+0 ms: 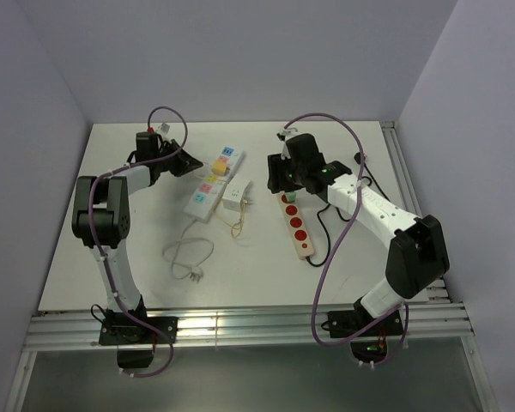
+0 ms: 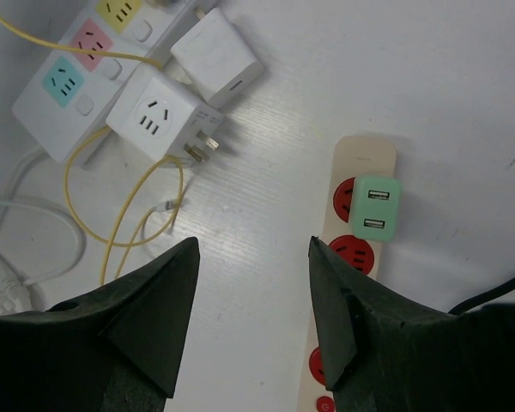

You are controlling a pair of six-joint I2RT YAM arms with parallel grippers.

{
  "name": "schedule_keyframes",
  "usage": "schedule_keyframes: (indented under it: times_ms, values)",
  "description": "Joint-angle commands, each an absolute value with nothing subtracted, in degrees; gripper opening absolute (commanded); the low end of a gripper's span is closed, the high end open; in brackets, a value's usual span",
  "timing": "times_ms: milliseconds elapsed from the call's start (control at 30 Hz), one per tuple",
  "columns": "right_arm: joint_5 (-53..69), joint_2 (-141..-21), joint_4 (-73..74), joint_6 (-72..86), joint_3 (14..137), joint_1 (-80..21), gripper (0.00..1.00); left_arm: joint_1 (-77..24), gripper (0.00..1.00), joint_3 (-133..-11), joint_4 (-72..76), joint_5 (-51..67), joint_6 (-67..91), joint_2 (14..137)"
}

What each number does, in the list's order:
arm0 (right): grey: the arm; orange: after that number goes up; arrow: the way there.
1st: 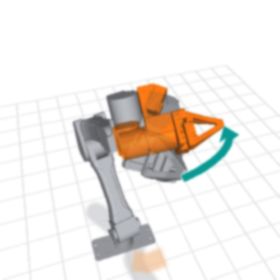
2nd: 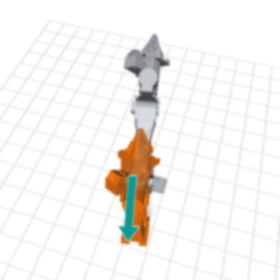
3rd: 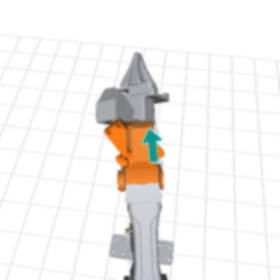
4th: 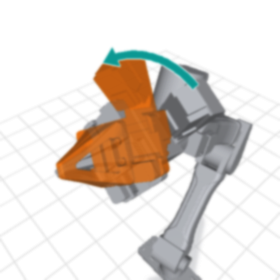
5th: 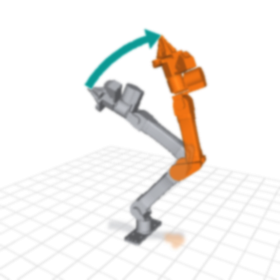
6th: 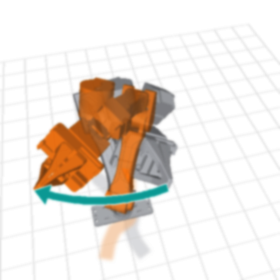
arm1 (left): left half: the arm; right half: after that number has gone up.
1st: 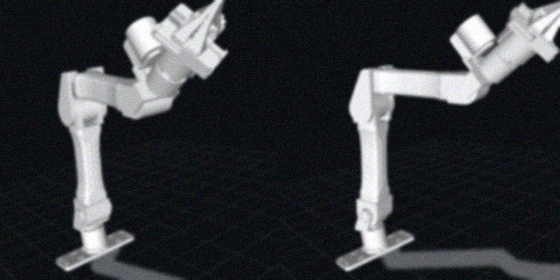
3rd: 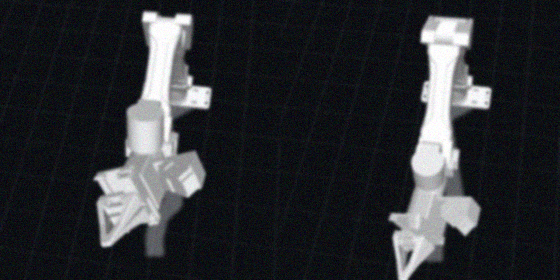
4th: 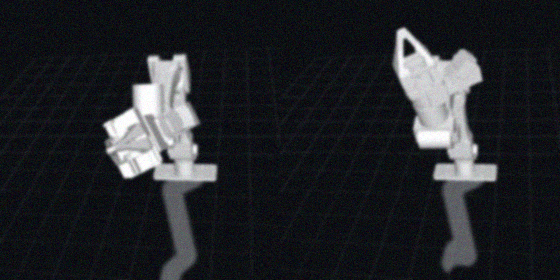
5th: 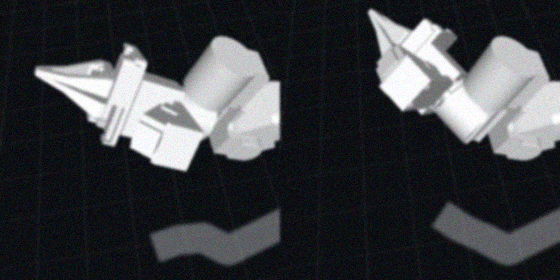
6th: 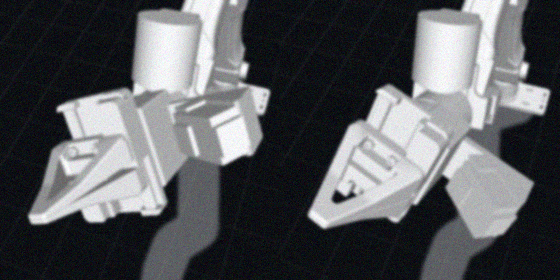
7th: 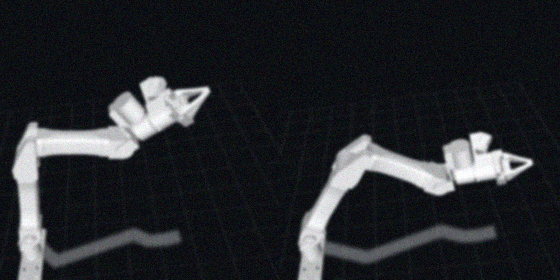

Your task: Insert the plug

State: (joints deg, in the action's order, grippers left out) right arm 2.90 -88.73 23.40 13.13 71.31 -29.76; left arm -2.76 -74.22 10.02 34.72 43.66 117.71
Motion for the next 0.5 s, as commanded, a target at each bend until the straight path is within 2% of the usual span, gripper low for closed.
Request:
schedule_keyframes:
  times_ms: [0,333,467]
  values:
    - [3.08,-88.77,22.76,13.71,74.97,-30.15,0.61,-5.18,0.00,-74.36,9.94,32.71,39.73,108.21]
    - [2.46,-87.19,25.31,15.47,76.11,-30.06,0.60,-16.15,0.00,-73.57,0.36,18.82,35.69,92.74]
    - [-1.74,-86.66,29.44,18.45,78.74,-29.80,0.58,-21.79,0.00,-73.30,-2.46,14.42,35.16,90.09]
